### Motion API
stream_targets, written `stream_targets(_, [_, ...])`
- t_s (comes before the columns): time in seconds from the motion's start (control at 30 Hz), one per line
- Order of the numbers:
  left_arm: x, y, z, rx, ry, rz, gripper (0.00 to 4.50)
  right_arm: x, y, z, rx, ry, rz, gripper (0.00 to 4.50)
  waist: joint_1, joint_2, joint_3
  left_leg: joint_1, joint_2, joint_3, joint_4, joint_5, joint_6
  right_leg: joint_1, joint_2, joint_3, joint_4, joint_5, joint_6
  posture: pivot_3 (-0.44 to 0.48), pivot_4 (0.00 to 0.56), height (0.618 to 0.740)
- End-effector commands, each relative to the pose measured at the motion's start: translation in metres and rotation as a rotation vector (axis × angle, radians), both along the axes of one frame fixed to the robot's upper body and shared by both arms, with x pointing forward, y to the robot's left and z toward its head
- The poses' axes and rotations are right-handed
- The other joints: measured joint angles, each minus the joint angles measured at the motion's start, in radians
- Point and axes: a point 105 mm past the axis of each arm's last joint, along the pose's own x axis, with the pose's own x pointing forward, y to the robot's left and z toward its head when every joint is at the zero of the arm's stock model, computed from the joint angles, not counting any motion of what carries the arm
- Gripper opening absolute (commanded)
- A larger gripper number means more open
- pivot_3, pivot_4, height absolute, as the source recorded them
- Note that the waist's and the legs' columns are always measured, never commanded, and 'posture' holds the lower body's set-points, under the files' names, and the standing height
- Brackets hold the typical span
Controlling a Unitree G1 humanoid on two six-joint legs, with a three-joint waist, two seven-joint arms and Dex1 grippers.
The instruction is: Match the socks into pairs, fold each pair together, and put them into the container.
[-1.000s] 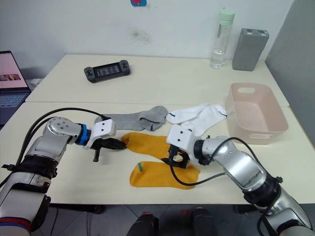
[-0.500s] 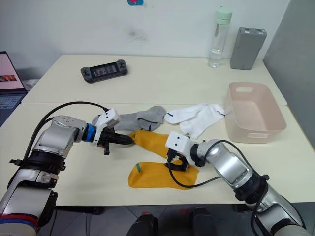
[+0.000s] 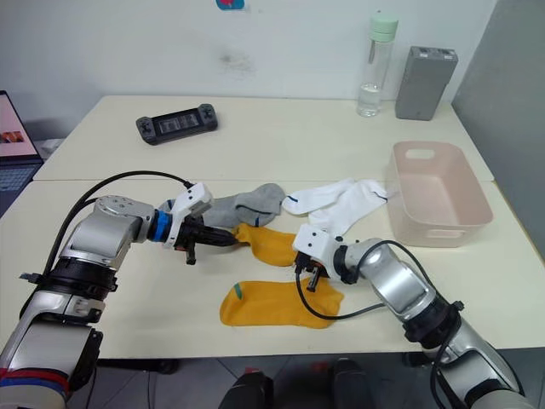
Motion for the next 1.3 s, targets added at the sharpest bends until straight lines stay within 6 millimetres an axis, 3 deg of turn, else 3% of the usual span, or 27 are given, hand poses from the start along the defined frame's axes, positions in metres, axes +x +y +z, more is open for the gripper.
stream_targets(0.03, [-0.012, 0.002, 0.012, 0.016, -0.017, -0.091, 0.0, -0.01, 0.001, 0.022, 0.086, 0.002, 0.021, 0.01, 0.0, 0.0, 0.0, 0.0, 0.0, 0.0, 0.0, 0.0, 0.0, 0.0, 0.0, 0.0, 0.0, 0.0, 0.0, 0.0, 0.15, 0.74])
stream_targets(0.27, [-0.063, 0.009, 0.032, -0.043, 0.262, -0.207, 0.0, -0.06, -0.004, 0.056, 0.312, 0.297, 0.056, 0.01, -0.002, -0.001, 0.002, -0.003, 0.001, -0.002, 0.0, 0.0, 0.0, -0.002, 0.0, -0.001, 0.0, 0.0, 0.0, 0.0, 0.15, 0.74])
stream_targets(0.4, [-0.073, 0.008, 0.033, -0.059, 0.362, -0.2, 0.0, -0.068, -0.008, 0.059, 0.333, 0.382, 0.033, 0.01, -0.001, -0.001, 0.002, -0.001, 0.001, -0.001, 0.0, 0.0, 0.0, -0.001, 0.0, 0.0, 0.0, -0.003, 0.003, 0.0, 0.15, 0.74])
stream_targets(0.47, [-0.055, 0.006, 0.03, -0.086, 0.384, -0.125, 0.0, -0.057, -0.014, 0.055, 0.339, 0.412, -0.043, 0.01, 0.007, -0.001, 0.002, -0.001, 0.001, -0.002, 0.0, 0.0, 0.0, -0.001, 0.001, -0.001, 0.0, -0.003, 0.004, 0.0, 0.15, 0.74])
stream_targets(0.53, [-0.026, 0.0, 0.021, -0.109, 0.384, -0.012, 0.0, -0.034, -0.019, 0.051, 0.353, 0.409, -0.16, 0.01, 0.016, -0.001, 0.002, -0.001, 0.0, -0.002, 0.001, 0.0, 0.0, 0.0, 0.001, -0.001, 0.001, -0.003, 0.004, 0.0, 0.15, 0.74])
stream_targets(0.6, [-0.012, -0.007, 0.012, -0.101, 0.402, 0.015, 0.0, -0.018, -0.02, 0.046, 0.366, 0.423, -0.237, 0.01, 0.018, -0.001, 0.002, 0.0, 0.0, -0.001, 0.002, 0.0, 0.0, 0.001, 0.002, -0.001, 0.0, -0.003, 0.004, 0.0, 0.15, 0.74])
stream_targets(0.77, [0.013, -0.02, 0.005, -0.09, 0.377, 0.051, 0.0, 0.0, -0.021, 0.037, 0.334, 0.412, -0.304, 0.01, 0.004, -0.001, 0.002, -0.003, 0.0, 0.0, 0.001, 0.0, 0.001, -0.003, 0.002, 0.001, 0.001, 0.0, -0.001, 0.0, 0.15, 0.74])
stream_targets(0.9, [0.028, -0.023, 0.003, -0.099, 0.347, 0.108, 0.0, 0.009, -0.021, 0.038, 0.335, 0.395, -0.33, 0.01, -0.008, -0.001, 0.002, -0.016, 0.0, 0.0, 0.002, 0.0, 0.0, -0.017, 0.002, 0.001, 0.002, 0.0, -0.002, 0.0, 0.15, 0.74])
stream_targets(1.03, [0.043, -0.031, 0.011, -0.127, 0.266, 0.142, 0.0, 0.026, -0.028, 0.046, 0.354, 0.31, -0.391, 0.01, -0.005, -0.001, 0.002, -0.017, -0.001, 0.001, 0.001, 0.0, 0.0, -0.017, 0.0, 0.001, 0.002, 0.0, -0.002, 0.0, 0.15, 0.74])
stream_targets(1.07, [0.044, -0.032, 0.017, -0.151, 0.26, 0.135, 0.0, 0.027, -0.029, 0.051, 0.369, 0.28, -0.397, 0.26, -0.004, -0.001, 0.002, -0.017, -0.001, 0.001, 0.001, 0.0, 0.0, -0.017, 0.0, 0.001, 0.002, 0.0, -0.002, 0.0, 0.15, 0.74])
stream_targets(1.13, [0.043, -0.031, 0.034, -0.208, 0.242, 0.106, 0.42, 0.027, -0.031, 0.059, 0.387, 0.233, -0.394, 0.81, -0.005, -0.001, 0.002, -0.017, -0.001, 0.0, 0.001, 0.0, 0.0, -0.017, 0.0, 0.001, 0.002, 0.0, -0.002, 0.0, 0.15, 0.74])
stream_targets(1.3, [0.037, -0.015, 0.064, -0.288, 0.199, 0.106, 1.8, 0.023, -0.039, 0.078, 0.418, 0.126, -0.41, 2.51, -0.008, -0.001, 0.002, -0.017, -0.001, 0.0, 0.001, 0.0, 0.0, -0.017, 0.0, 0.0, 0.002, 0.0, -0.002, 0.0, 0.15, 0.74])
